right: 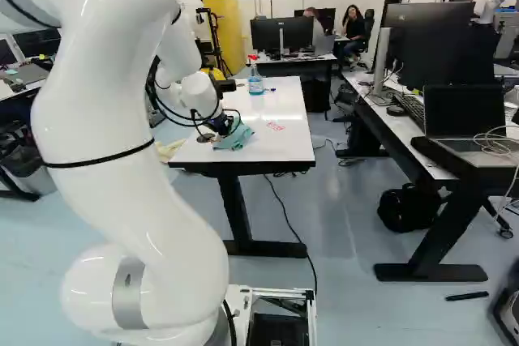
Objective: Clean the table with the green towel
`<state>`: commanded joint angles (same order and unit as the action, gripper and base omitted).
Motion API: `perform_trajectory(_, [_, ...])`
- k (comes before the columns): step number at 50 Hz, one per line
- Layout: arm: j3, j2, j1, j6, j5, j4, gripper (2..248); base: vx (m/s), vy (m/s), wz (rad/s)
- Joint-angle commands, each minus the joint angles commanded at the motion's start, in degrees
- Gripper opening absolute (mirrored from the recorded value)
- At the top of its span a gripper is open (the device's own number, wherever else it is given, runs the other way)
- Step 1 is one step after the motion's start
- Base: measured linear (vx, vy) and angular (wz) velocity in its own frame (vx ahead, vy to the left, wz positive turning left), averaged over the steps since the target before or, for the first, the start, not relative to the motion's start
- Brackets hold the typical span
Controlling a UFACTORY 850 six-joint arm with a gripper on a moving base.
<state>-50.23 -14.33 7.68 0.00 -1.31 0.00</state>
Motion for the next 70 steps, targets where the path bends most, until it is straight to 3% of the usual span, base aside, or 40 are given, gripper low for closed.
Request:
perform_trajectory(22, [-0.1,0.0,-4.0,0.0,0.0,0.0,20,0.000,0.000,0.000])
perform_trajectory(41, [3.6,3.1,-6.9,0.0,0.0,0.0,20,0.000,0.000,0.000])
perform_trajectory(70, [12.2,10.8,-6.3,0.0,0.0,0.0,20,0.000,0.000,0.000])
